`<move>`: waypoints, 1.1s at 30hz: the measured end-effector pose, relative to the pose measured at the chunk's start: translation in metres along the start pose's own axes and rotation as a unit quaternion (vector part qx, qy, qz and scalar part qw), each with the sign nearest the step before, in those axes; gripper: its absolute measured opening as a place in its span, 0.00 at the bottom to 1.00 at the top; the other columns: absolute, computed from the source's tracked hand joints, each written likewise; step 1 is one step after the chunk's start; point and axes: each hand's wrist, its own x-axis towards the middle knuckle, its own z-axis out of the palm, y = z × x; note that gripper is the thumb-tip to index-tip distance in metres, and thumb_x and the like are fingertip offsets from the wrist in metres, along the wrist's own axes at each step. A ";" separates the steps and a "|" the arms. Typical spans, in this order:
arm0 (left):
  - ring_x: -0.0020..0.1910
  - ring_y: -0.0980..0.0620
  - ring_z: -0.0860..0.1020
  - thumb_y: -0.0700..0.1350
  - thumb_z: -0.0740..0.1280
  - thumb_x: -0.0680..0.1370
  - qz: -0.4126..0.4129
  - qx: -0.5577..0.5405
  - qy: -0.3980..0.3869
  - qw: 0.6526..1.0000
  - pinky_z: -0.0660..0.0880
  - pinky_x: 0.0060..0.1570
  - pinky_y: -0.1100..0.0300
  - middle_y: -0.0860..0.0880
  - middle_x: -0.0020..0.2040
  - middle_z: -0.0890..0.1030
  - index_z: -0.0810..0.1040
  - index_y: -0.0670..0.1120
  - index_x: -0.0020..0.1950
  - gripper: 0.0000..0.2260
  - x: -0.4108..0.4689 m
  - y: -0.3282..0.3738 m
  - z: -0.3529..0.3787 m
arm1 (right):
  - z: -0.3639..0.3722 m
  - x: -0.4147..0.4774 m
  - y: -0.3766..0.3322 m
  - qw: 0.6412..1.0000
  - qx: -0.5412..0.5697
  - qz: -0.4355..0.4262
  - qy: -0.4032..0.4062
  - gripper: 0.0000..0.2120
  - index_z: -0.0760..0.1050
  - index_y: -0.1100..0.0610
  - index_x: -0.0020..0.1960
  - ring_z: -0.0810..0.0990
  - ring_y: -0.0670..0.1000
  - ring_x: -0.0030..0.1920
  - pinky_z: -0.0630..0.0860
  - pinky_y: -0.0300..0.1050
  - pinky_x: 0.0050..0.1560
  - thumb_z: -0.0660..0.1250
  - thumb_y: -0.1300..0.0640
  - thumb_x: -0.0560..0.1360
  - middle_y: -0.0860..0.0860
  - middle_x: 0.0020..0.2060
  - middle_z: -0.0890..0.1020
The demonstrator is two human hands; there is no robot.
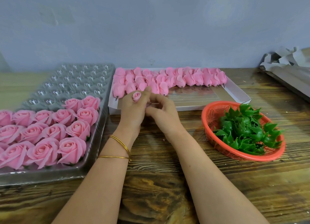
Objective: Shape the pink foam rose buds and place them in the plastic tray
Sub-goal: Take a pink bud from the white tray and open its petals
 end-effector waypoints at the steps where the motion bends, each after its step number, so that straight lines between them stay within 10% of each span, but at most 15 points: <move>1: 0.45 0.34 0.79 0.47 0.67 0.79 0.017 0.027 -0.003 1.000 0.77 0.50 0.39 0.29 0.44 0.79 0.75 0.27 0.47 0.20 0.000 -0.001 0.000 | -0.001 0.000 -0.002 1.000 0.026 0.011 0.014 0.12 0.79 0.58 0.46 0.78 0.39 0.35 0.74 0.33 0.41 0.66 0.62 0.63 0.44 0.33 0.81; 12: 0.32 0.60 0.75 0.47 0.67 0.79 0.118 0.211 -0.027 0.970 0.74 0.34 0.61 0.54 0.30 0.78 0.75 0.49 0.33 0.14 -0.004 -0.007 0.000 | 0.003 0.001 -0.006 0.996 0.015 0.045 0.076 0.09 0.75 0.63 0.49 0.79 0.65 0.52 0.77 0.58 0.54 0.71 0.58 0.76 0.68 0.52 0.78; 19: 0.33 0.70 0.76 0.45 0.66 0.79 0.142 0.215 -0.050 0.965 0.69 0.34 0.77 0.67 0.28 0.78 0.75 0.58 0.33 0.15 -0.005 -0.008 0.001 | 0.003 -0.002 -0.010 0.997 -0.011 0.036 0.071 0.08 0.78 0.65 0.52 0.80 0.54 0.48 0.78 0.53 0.53 0.71 0.63 0.74 0.65 0.49 0.82; 28: 0.30 0.68 0.75 0.45 0.66 0.79 0.124 0.191 -0.025 0.973 0.68 0.31 0.75 0.64 0.27 0.78 0.74 0.55 0.31 0.16 -0.006 -0.008 0.002 | 0.004 -0.002 -0.010 0.996 -0.046 0.023 0.073 0.07 0.77 0.66 0.46 0.79 0.52 0.44 0.78 0.56 0.50 0.70 0.61 0.75 0.62 0.43 0.82; 33: 0.28 0.53 0.67 0.47 0.64 0.79 0.122 0.207 0.003 0.971 0.66 0.31 0.54 0.49 0.25 0.72 0.69 0.46 0.27 0.20 -0.001 -0.008 0.002 | -0.006 0.000 -0.022 0.988 -0.065 -0.036 0.134 0.05 0.76 0.53 0.42 0.79 0.49 0.42 0.76 0.42 0.45 0.68 0.58 0.77 0.53 0.40 0.82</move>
